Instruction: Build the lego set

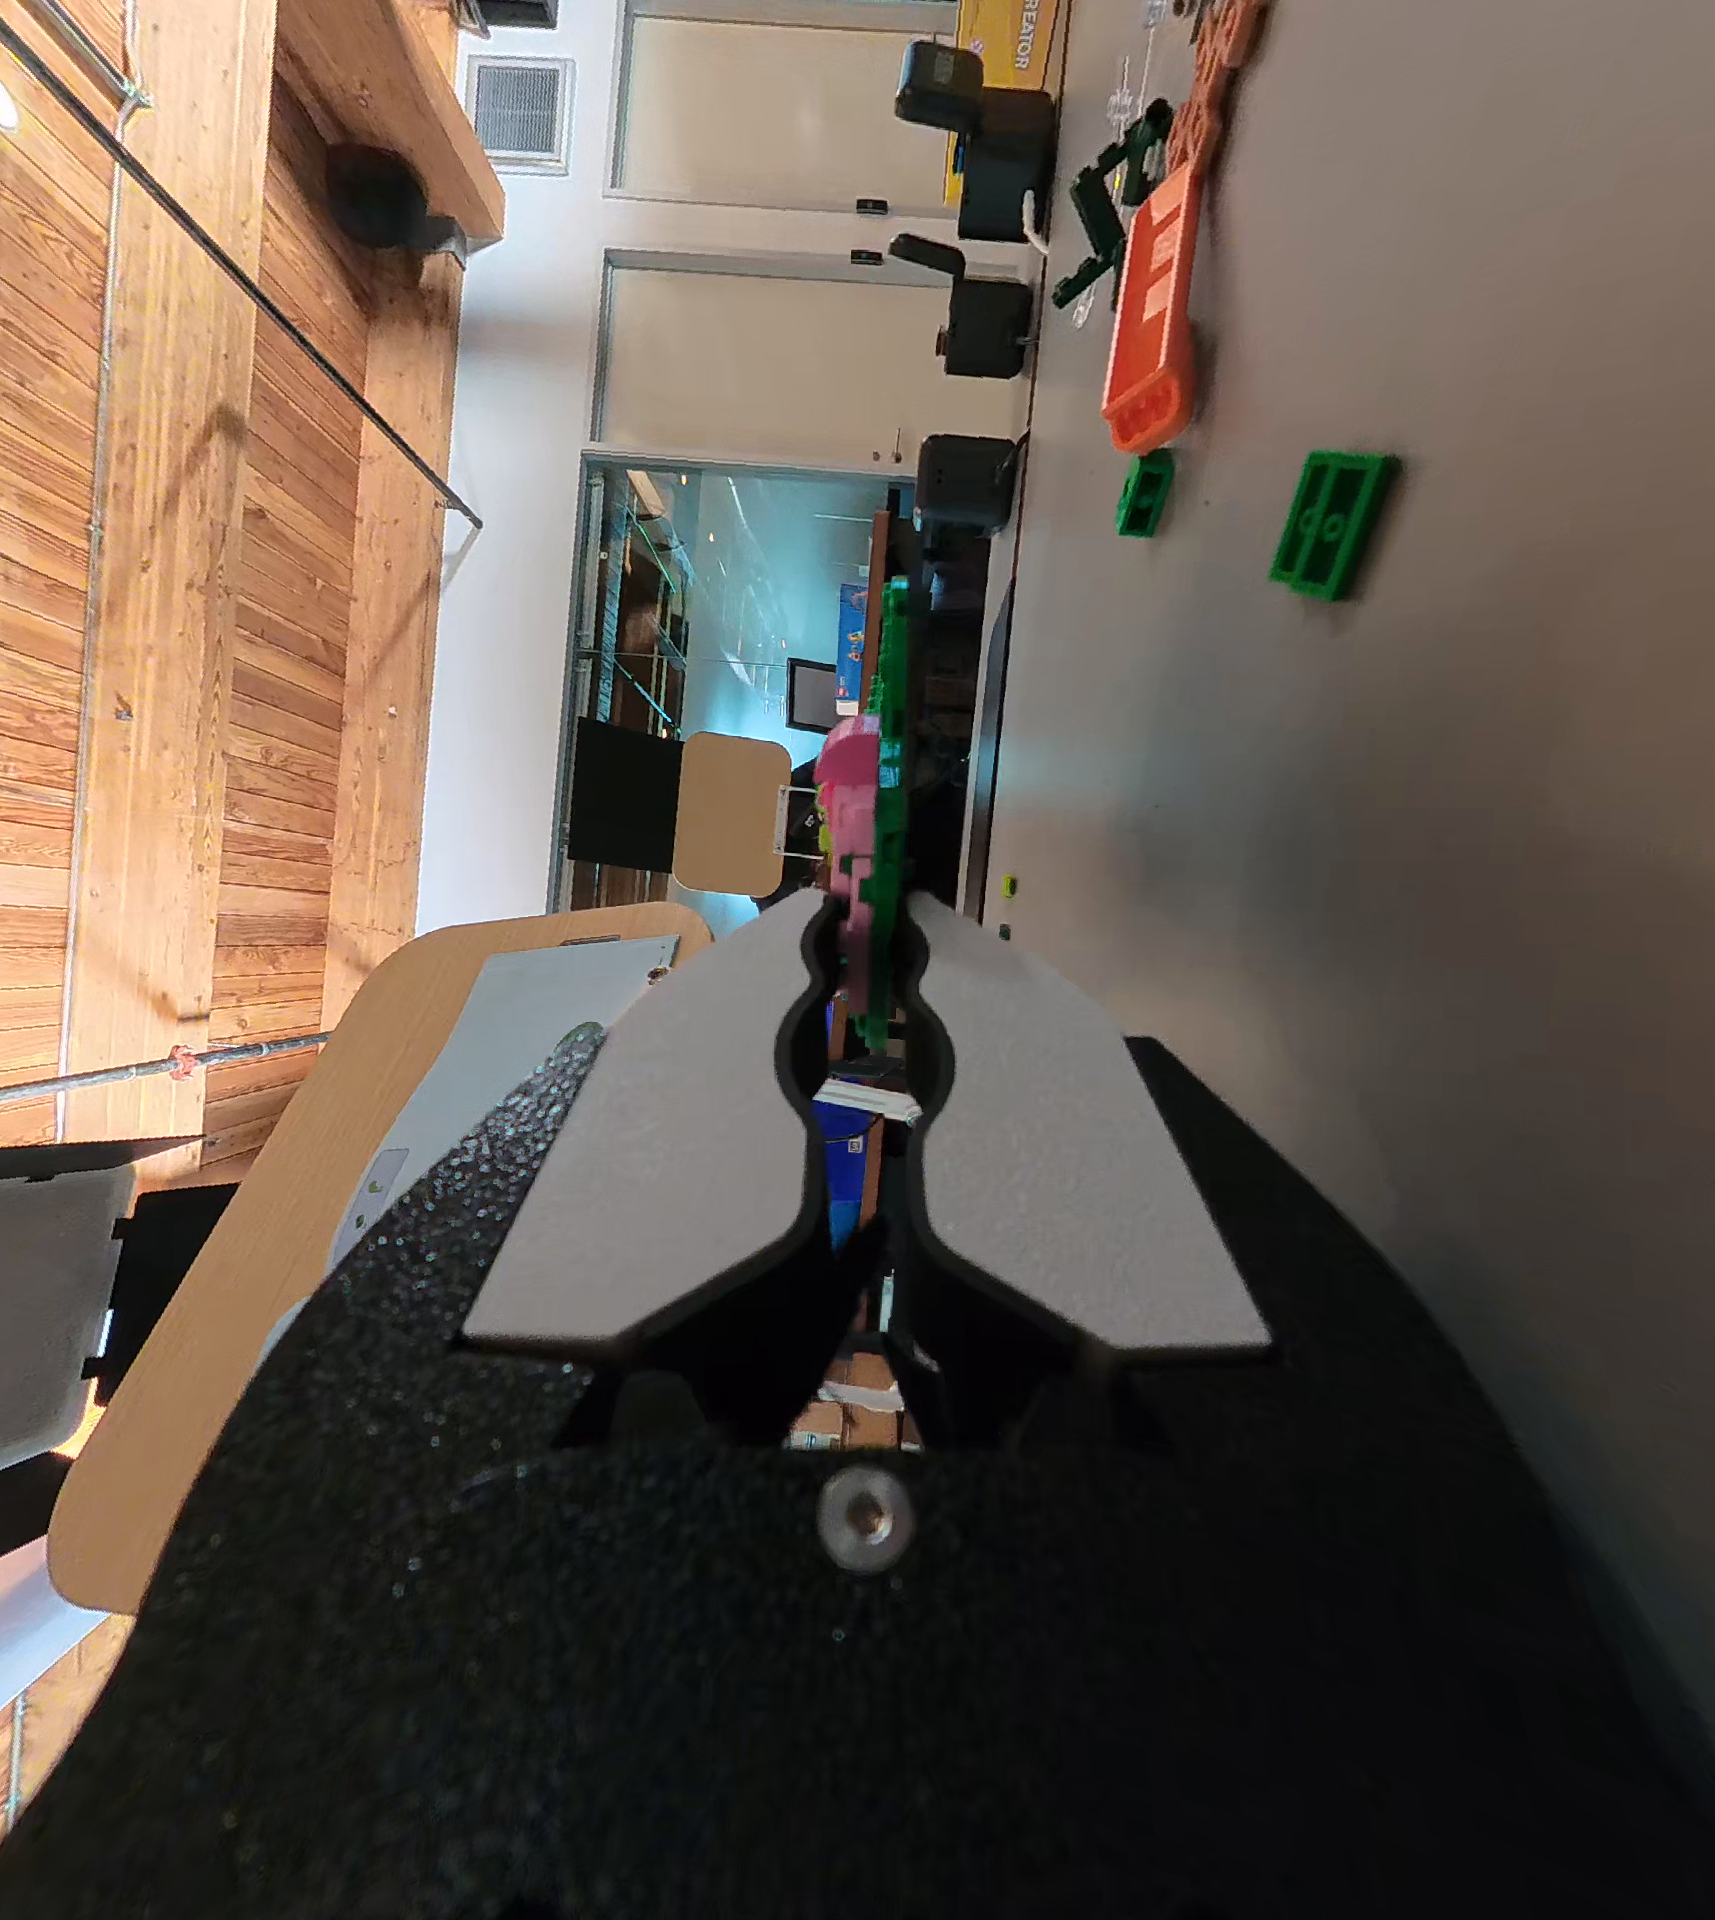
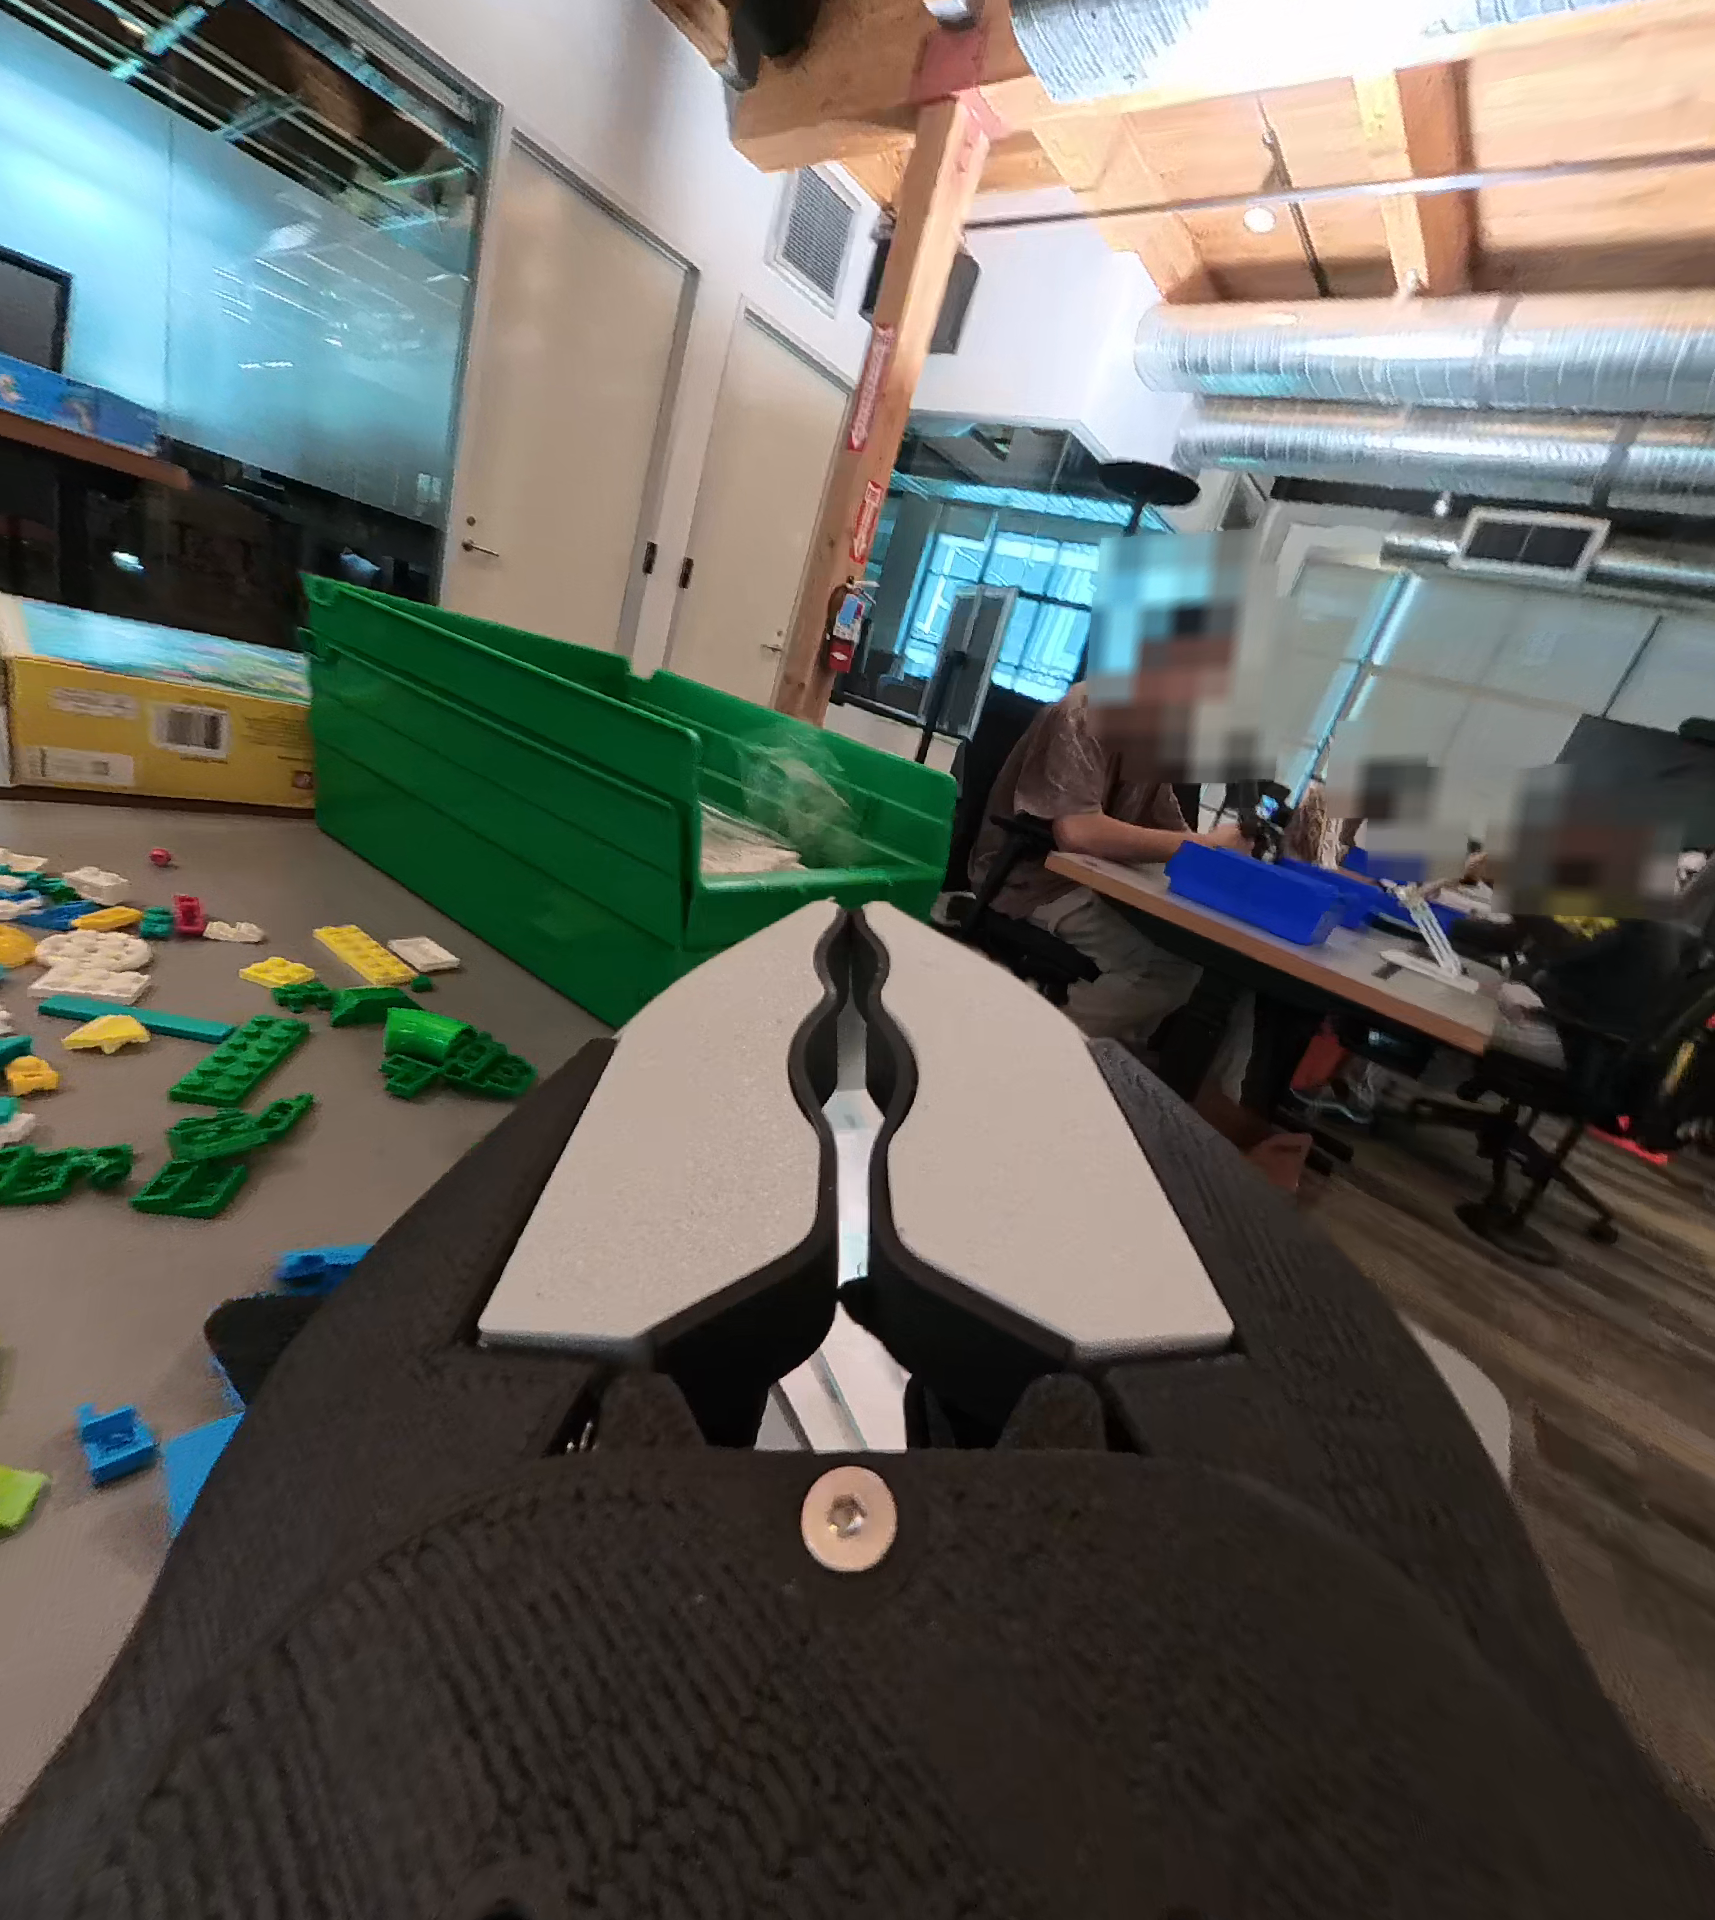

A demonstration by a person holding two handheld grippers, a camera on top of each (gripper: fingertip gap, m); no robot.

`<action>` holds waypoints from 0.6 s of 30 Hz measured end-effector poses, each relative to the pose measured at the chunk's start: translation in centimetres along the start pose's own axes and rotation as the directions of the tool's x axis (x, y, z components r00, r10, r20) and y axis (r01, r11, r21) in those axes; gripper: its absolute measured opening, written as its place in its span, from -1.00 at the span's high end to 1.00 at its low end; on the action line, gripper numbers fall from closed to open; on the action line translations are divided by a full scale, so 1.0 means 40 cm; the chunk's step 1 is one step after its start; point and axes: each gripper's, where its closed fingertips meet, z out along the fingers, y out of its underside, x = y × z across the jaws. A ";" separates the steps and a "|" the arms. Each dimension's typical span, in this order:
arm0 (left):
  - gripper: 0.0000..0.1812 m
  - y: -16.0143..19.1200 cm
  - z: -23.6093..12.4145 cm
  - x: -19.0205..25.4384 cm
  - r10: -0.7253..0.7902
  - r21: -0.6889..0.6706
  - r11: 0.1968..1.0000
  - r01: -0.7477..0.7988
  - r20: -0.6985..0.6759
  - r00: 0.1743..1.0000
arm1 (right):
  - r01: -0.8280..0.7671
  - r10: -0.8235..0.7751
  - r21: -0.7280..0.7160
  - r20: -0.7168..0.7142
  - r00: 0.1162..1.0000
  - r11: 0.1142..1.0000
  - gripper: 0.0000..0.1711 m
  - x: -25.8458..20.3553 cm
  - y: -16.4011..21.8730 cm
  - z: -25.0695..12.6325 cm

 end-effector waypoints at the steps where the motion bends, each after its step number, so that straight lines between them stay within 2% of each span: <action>1: 0.91 0.001 0.000 -0.001 -0.001 -0.001 1.000 0.001 0.002 1.000 | 0.015 -0.016 0.021 0.040 0.999 1.000 1.00 -0.019 -0.016 -0.002; 4: 0.91 0.001 0.001 0.000 -0.004 -0.002 1.000 0.004 0.000 1.000 | 0.012 -0.020 0.028 0.297 0.955 1.000 1.00 -0.141 -0.067 -0.011; 6: 0.91 0.002 0.001 0.000 -0.006 -0.003 1.000 0.006 -0.001 1.000 | -0.010 0.014 -0.011 0.501 0.865 1.000 1.00 -0.251 -0.095 -0.036; 7: 0.91 0.003 0.001 0.000 -0.009 -0.003 1.000 0.009 -0.001 1.000 | -0.032 0.045 -0.032 0.607 0.793 0.999 1.00 -0.312 -0.116 -0.060; 9: 0.91 0.004 -0.001 -0.001 -0.014 -0.002 1.000 0.014 -0.002 1.000 | -0.058 0.105 -0.087 0.798 0.593 0.994 0.96 -0.436 -0.165 -0.134; 11: 0.91 0.003 -0.002 0.000 -0.017 0.003 1.000 0.017 -0.006 1.000 | -0.055 0.128 -0.115 0.912 0.389 0.992 0.90 -0.543 -0.216 -0.223; 14: 0.91 -0.001 -0.002 0.003 -0.018 0.017 1.000 0.018 -0.014 1.000 | 0.012 0.079 -0.081 0.990 0.117 0.997 0.86 -0.686 -0.268 -0.355; 18: 0.91 -0.004 -0.003 0.000 -0.023 0.030 0.999 0.024 -0.014 1.000 | 0.094 0.030 -0.015 0.988 -0.154 0.995 0.83 -0.854 -0.320 -0.473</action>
